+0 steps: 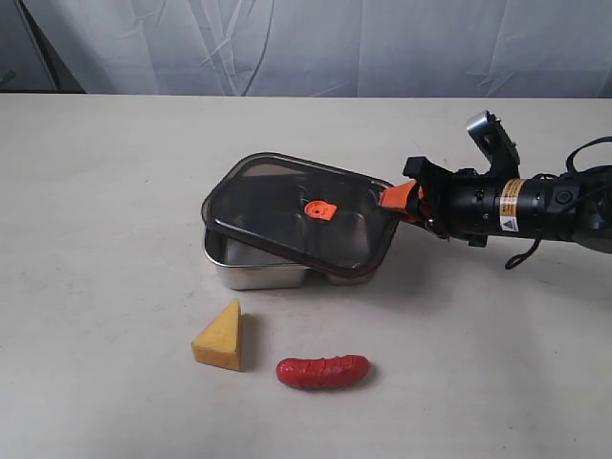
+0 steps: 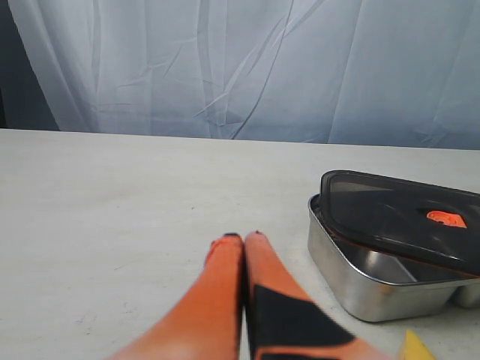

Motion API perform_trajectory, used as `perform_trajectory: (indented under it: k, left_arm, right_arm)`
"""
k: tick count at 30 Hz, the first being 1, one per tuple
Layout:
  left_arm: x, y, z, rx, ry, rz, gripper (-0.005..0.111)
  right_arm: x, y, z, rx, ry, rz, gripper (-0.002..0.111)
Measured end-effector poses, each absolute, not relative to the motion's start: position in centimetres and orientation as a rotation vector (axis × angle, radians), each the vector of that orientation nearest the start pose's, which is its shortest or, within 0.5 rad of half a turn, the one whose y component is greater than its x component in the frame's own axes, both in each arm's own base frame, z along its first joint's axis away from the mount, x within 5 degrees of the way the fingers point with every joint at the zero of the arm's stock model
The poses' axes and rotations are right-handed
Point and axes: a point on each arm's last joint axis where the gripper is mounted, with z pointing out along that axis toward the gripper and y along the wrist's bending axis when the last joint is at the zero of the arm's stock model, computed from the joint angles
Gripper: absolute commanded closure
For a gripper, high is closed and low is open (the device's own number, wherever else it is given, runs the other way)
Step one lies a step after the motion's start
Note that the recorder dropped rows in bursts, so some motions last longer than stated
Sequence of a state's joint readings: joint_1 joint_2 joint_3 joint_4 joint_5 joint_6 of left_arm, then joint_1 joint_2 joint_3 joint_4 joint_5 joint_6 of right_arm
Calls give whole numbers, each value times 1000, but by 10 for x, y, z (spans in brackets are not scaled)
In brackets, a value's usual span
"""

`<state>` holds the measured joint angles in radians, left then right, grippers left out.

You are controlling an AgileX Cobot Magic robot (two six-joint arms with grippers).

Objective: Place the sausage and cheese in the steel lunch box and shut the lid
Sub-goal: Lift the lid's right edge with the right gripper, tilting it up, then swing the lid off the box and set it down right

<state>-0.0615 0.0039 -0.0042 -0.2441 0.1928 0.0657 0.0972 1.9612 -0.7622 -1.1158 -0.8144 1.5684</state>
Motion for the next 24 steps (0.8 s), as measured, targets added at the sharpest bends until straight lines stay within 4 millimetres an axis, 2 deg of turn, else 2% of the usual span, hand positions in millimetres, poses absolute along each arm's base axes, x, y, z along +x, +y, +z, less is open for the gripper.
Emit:
perform_trajectory:
  k: [8,14,24]
  left_arm:
    - [56,-8,197,-59,1674,-217,107]
    - [56,-8,197,-59,1674,-217,107]
    - [56,-8,197,-59,1674,-217,107]
  right_arm:
    - [322,94,126,188,2179,1306,109]
    - [321,96,160,130,2033,1375,109]
    - [310,95,223,0,1832,1338,109]
